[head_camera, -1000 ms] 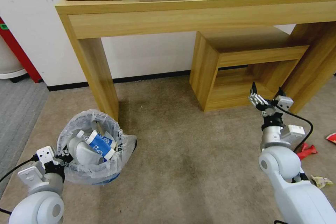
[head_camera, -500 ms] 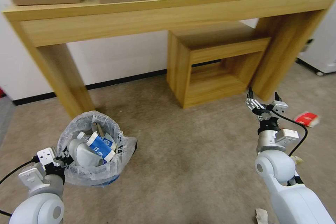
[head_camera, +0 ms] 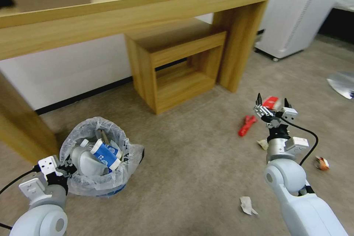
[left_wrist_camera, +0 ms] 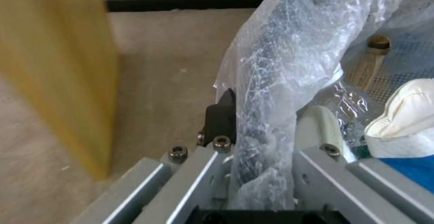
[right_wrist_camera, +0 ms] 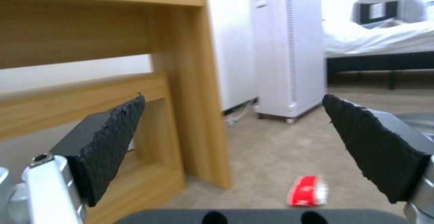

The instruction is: Pick up the trash bin and place the garbage on the floor into it.

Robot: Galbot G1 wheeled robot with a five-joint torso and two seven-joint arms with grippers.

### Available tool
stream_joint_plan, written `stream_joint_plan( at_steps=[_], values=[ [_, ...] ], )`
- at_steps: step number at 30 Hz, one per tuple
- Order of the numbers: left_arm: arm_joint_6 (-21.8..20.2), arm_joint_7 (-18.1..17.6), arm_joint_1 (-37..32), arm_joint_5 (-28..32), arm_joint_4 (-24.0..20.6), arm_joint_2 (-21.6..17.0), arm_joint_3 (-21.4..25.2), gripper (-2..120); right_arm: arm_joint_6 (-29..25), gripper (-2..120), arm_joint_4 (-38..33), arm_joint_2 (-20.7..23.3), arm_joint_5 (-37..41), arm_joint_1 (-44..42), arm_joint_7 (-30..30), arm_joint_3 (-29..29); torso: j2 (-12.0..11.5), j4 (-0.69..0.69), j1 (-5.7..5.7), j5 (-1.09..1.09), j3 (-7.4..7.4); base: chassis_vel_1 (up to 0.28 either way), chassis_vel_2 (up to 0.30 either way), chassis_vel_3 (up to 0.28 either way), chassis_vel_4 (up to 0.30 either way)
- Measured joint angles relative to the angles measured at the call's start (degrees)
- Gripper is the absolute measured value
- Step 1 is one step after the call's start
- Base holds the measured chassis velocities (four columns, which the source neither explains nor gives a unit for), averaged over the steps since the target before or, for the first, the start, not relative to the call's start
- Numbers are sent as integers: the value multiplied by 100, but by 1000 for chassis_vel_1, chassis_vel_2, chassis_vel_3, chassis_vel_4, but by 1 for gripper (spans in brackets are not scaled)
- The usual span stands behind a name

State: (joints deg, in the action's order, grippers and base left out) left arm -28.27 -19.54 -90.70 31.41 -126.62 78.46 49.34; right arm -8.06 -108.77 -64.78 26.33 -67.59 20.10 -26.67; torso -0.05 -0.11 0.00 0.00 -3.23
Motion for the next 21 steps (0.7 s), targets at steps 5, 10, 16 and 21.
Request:
stream_joint_plan(
  at_steps=[5,10,16,21],
  values=[
    [9,-2,4,5,3,-1,10,1,-10,100,33,-4,-14,31,2,46,0,-1,0,-1,0,-126,-134,-118,-133],
    [34,-9,15,8,32,2,14,1,-45,100,71,-6,-40,44,2,84,0,-1,0,-1,0,-138,-132,-115,-133],
    [65,-16,36,12,114,31,11,1,-99,100,103,-66,-128,20,20,172,0,-2,0,-1,0,-75,-69,-75,-79],
    [71,-38,19,11,114,27,30,1,-151,100,134,-133,-161,-46,27,212,0,1,0,-1,0,0,0,0,0]
  ],
)
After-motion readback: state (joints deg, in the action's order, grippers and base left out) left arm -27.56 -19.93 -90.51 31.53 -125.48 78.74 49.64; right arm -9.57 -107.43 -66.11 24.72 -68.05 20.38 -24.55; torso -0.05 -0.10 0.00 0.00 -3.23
